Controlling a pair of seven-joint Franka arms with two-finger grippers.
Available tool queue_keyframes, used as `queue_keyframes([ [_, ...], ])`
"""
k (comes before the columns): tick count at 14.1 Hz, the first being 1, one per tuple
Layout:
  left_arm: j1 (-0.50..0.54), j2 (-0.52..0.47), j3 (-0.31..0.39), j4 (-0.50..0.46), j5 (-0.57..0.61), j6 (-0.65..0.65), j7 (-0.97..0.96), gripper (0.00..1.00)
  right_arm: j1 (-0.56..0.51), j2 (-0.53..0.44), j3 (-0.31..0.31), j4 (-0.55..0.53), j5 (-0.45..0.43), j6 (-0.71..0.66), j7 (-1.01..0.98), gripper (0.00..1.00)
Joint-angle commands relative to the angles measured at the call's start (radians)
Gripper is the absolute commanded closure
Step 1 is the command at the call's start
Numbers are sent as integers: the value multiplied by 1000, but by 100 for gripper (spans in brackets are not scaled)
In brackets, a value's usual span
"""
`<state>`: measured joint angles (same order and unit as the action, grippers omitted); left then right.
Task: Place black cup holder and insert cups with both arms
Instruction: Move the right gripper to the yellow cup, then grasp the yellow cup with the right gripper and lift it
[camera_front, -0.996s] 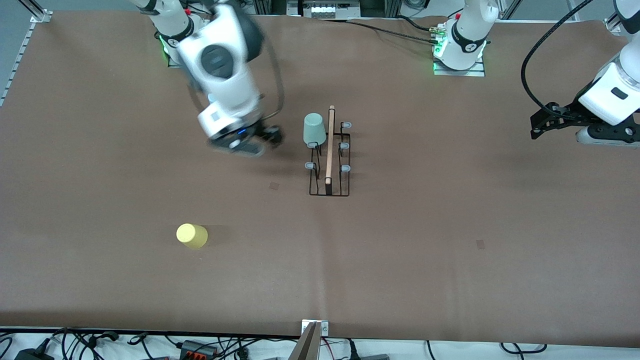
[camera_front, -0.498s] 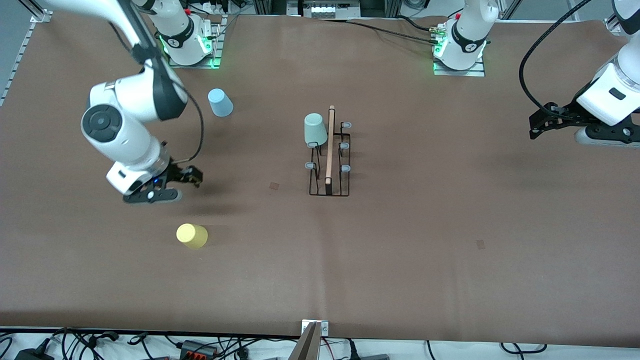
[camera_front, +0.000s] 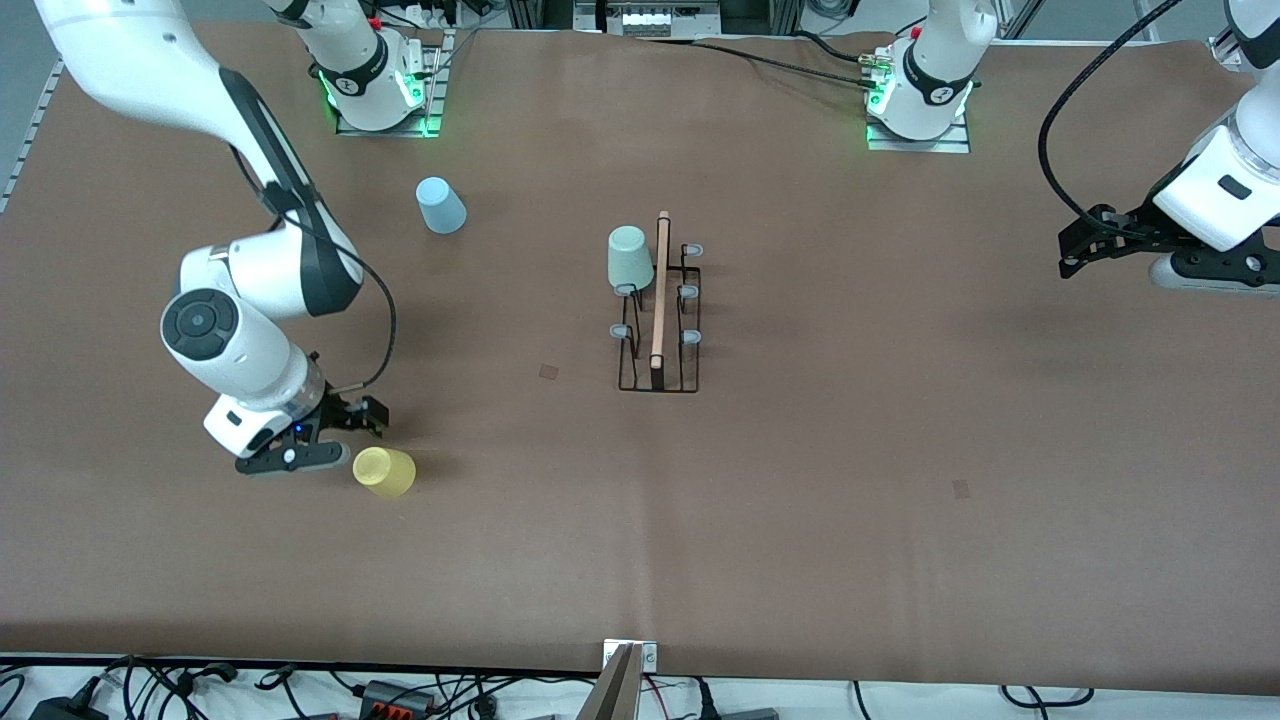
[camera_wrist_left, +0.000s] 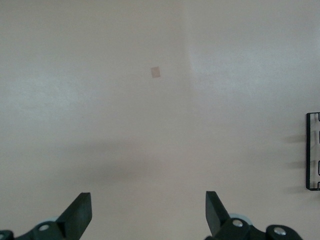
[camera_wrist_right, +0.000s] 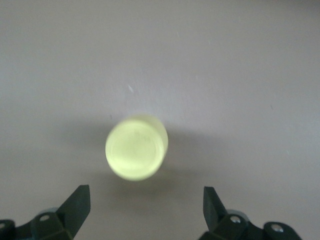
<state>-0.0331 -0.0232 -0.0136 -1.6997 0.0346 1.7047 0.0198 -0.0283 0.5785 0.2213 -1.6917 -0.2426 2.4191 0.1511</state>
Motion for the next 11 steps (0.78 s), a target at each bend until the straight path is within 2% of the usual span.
queue_keyframes([
  [1, -7, 3, 7, 17, -10, -17, 22, 0, -2, 37, 10, 34, 14, 55, -1, 0],
  [6, -7, 3, 9, 18, -10, -17, 22, 0, 8, 119, 9, 23, 11, 172, -1, 0],
  [11, -7, 3, 9, 17, -10, -17, 22, 0, 10, 126, -11, 14, 5, 181, -8, 0],
])
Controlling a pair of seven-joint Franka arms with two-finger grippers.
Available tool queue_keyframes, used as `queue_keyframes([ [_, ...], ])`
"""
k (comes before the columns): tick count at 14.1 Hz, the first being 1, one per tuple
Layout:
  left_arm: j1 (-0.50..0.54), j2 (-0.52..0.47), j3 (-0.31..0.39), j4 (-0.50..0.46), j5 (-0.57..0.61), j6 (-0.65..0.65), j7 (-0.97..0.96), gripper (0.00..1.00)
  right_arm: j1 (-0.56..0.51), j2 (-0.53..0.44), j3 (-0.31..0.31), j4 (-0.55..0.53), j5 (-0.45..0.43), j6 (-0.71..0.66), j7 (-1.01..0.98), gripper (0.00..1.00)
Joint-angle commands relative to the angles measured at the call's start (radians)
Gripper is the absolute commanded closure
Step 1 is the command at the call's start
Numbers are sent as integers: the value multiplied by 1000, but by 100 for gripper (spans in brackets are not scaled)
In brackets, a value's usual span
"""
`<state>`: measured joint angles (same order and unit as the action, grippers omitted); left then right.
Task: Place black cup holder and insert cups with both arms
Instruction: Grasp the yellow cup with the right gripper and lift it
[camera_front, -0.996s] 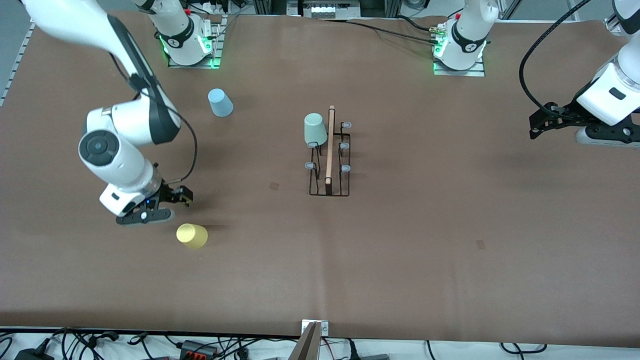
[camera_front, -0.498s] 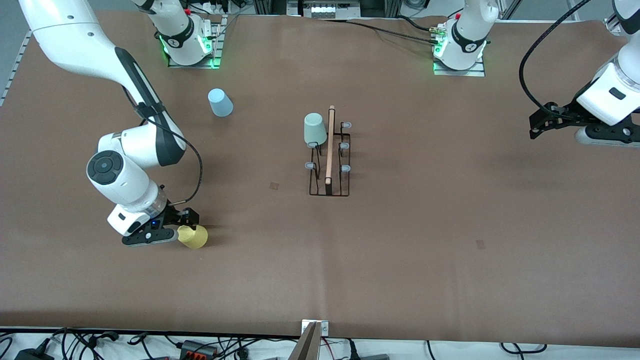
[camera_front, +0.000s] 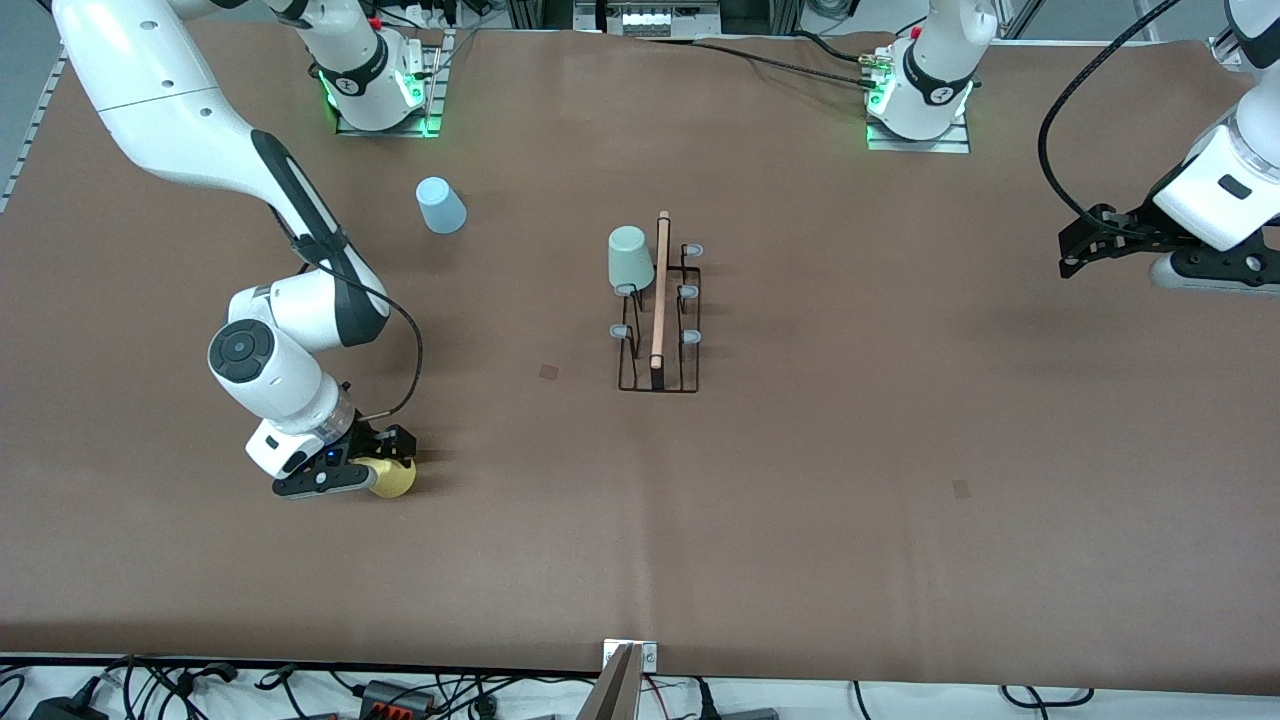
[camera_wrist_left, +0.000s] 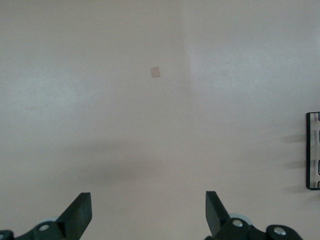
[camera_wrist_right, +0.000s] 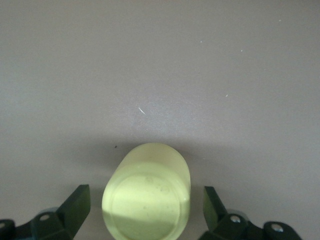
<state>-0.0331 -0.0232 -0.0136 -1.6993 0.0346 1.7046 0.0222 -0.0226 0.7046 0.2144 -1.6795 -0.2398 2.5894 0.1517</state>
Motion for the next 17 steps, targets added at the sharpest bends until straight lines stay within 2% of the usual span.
queue_keyframes([
  [1, -7, 5, 7, 17, -10, -17, 18, 0, 4, 3, -4, 3, 2, 12, -11, 0],
  [2, -7, 3, 9, 18, -10, -17, 18, 0, 4, 4, -4, 1, 1, 11, -14, 5],
  [5, -7, 3, 7, 18, -10, -17, 18, 0, 4, 1, -3, -5, 10, 5, -6, 69],
  [6, -7, 3, 9, 18, -10, -17, 19, 0, 6, -8, -4, -14, 13, -3, -11, 82],
  [7, -7, 3, 7, 18, -10, -17, 18, 0, 6, -32, -3, -31, 14, -27, -5, 91],
  [8, -7, 3, 7, 18, -10, -17, 18, 0, 7, -65, -3, -38, 14, -73, 2, 94],
  [10, -7, 3, 7, 18, -10, -17, 16, 0, 39, -158, -3, -37, 20, -249, 43, 95],
  [11, -7, 3, 9, 18, -10, -17, 16, 0, 55, -201, -3, -34, 49, -321, 83, 95],
  [12, -7, 3, 9, 18, -10, -17, 16, 0, 88, -242, -3, -31, 115, -378, 115, 95],
  [14, -7, 3, 9, 18, -10, -17, 19, 0, 145, -316, -3, -28, 210, -443, 234, 95],
  [17, -7, 3, 9, 17, -10, -20, 19, 0, 284, -362, -3, -16, 211, -446, 519, 95],
])
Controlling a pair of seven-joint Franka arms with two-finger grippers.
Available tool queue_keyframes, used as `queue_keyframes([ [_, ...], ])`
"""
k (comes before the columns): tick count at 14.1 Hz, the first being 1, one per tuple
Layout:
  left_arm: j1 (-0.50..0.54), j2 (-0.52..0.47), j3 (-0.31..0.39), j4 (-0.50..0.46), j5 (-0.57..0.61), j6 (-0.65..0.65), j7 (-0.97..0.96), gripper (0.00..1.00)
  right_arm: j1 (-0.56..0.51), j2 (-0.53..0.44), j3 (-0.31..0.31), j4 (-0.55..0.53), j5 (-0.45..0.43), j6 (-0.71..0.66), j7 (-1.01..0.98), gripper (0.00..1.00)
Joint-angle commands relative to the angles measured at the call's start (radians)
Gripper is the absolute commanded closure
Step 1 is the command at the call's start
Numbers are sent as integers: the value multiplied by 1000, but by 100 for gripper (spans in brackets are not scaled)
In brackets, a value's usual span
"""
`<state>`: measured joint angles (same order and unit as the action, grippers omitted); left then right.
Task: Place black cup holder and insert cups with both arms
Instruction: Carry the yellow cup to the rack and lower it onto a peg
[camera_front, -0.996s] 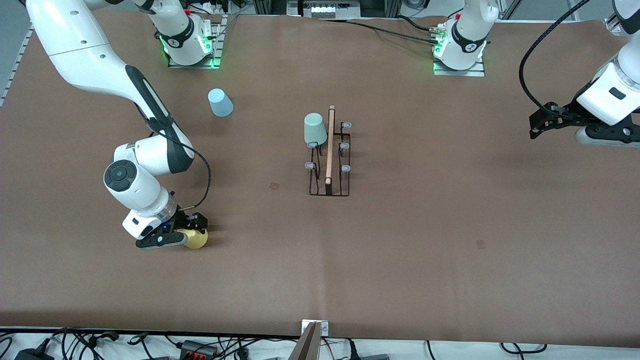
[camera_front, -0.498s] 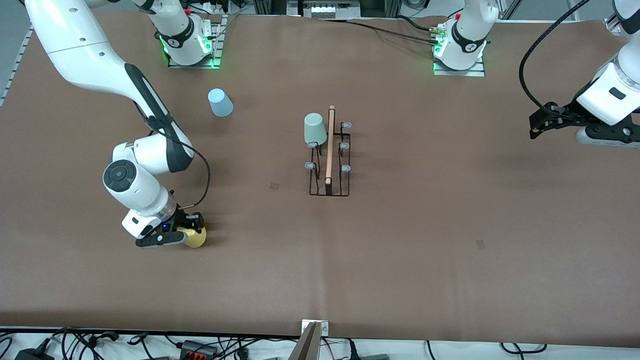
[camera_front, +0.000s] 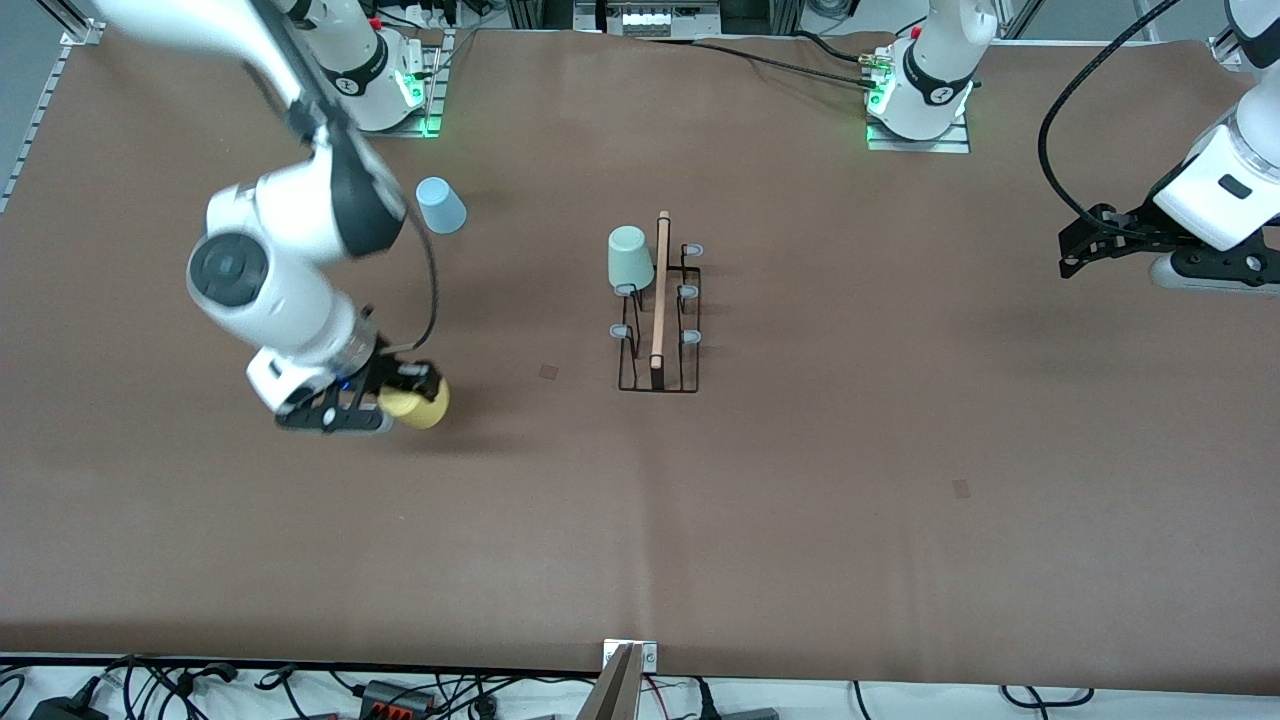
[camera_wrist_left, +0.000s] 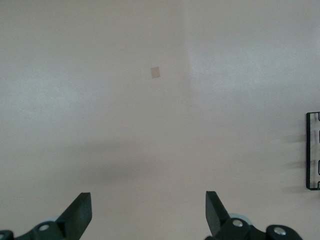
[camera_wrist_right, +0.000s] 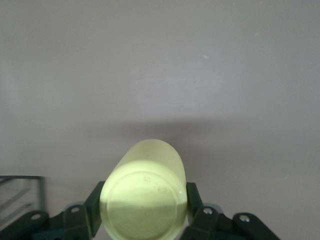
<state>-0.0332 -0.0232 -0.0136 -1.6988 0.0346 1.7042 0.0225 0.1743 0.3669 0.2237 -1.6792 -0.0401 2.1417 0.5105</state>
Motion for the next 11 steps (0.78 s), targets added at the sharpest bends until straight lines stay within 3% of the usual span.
queue_keyframes([
  [1, -7, 3, 7, 18, -10, -21, 17, 0, 150, -19, -15, -4, 0, 9, 272, 95],
  [6, -7, 3, 7, 16, -10, -21, 14, 0, 341, 88, -38, 148, -26, 12, 600, 97],
  [11, -7, 3, 7, 18, -10, -21, 17, 0, 384, 158, -40, 177, -78, 70, 642, 95],
])
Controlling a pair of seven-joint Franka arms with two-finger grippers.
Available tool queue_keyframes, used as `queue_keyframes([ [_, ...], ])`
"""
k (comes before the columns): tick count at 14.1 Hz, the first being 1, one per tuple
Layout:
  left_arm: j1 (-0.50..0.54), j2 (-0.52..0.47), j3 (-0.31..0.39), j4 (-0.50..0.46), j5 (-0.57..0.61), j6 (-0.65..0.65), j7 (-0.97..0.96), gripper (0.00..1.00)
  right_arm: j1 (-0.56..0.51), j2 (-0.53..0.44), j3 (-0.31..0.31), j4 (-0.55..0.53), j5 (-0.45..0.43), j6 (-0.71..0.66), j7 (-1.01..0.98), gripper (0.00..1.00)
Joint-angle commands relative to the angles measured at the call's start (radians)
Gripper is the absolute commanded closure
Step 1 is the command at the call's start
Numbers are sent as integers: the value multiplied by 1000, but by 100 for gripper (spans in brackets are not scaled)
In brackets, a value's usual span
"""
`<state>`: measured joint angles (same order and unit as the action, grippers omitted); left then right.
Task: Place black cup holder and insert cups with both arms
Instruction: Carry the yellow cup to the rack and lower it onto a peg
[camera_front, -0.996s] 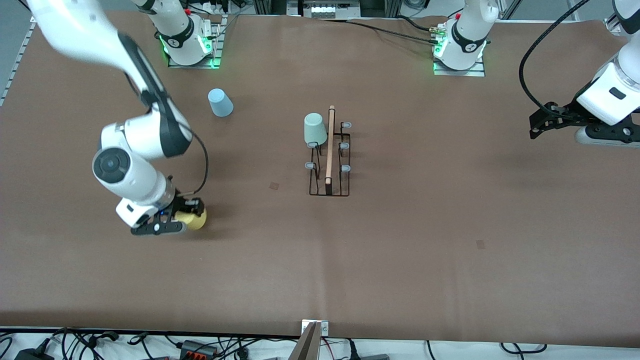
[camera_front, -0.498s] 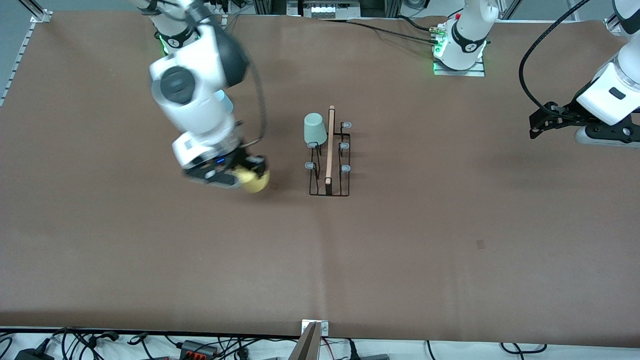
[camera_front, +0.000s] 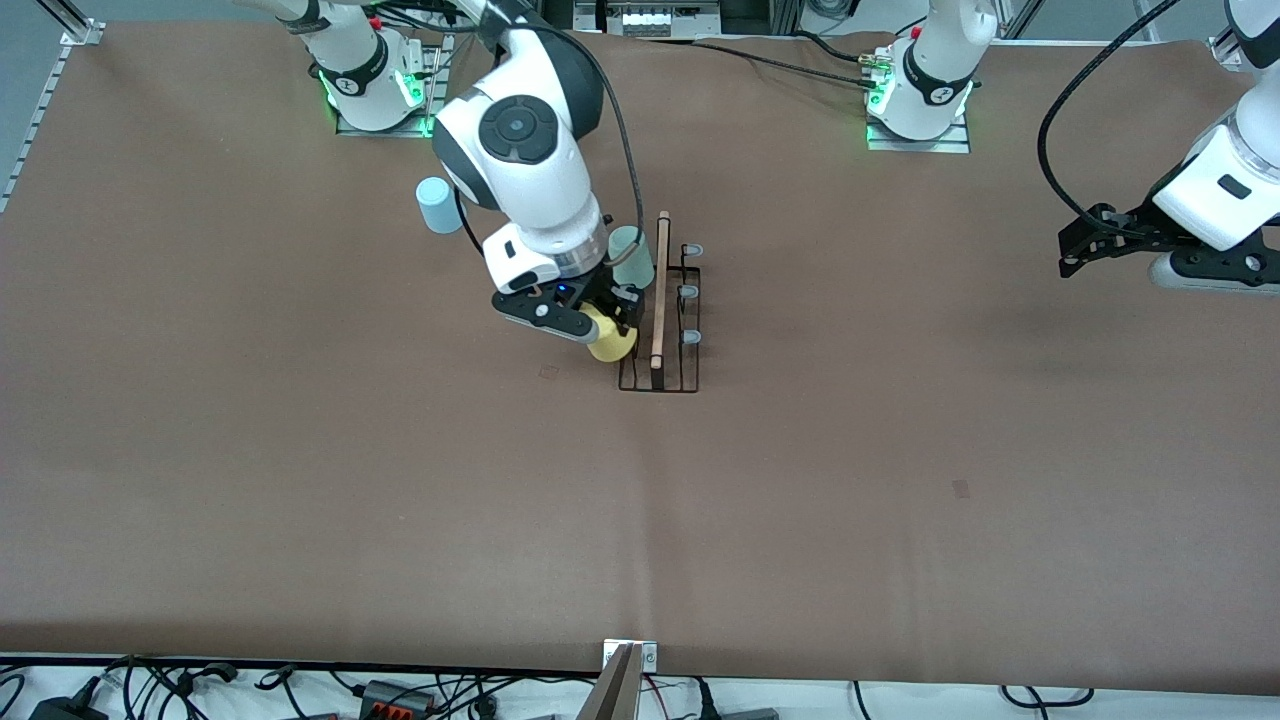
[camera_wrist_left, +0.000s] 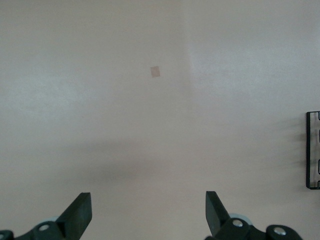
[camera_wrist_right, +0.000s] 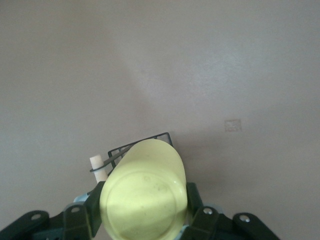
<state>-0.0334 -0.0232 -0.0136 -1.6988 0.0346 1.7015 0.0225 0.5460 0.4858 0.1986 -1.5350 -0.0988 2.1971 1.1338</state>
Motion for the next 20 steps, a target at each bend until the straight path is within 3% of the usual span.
queue_keyframes([
  [1, -6, 3, 7, 16, -10, -19, 17, 0, 17, 48, -15, 32, -21, 15, 15, 94],
  [11, -3, 3, 9, 16, -10, -20, 22, 0, 57, 60, -15, -25, -28, 6, 27, 93],
  [12, -3, 5, 9, 16, -10, -20, 22, 0, 57, 63, -15, -30, -42, 7, 27, 89],
  [13, -3, 3, 7, 16, -10, -20, 22, 0, 57, 63, -15, -33, -45, 12, 27, 82],
  [14, -3, 5, 9, 16, -10, -20, 22, 0, 54, 66, -15, -33, -42, 13, 26, 52],
  [15, -3, 5, 9, 16, -10, -20, 22, 0, 46, 65, -15, -31, -38, 13, 21, 29],
  [16, -3, 5, 9, 16, -10, -20, 22, 0, 37, 62, -22, -22, -35, 12, 9, 0],
  [20, -3, 3, 9, 16, -10, -19, 22, 0, 0, 14, -59, -14, -27, 1, 1, 0],
])
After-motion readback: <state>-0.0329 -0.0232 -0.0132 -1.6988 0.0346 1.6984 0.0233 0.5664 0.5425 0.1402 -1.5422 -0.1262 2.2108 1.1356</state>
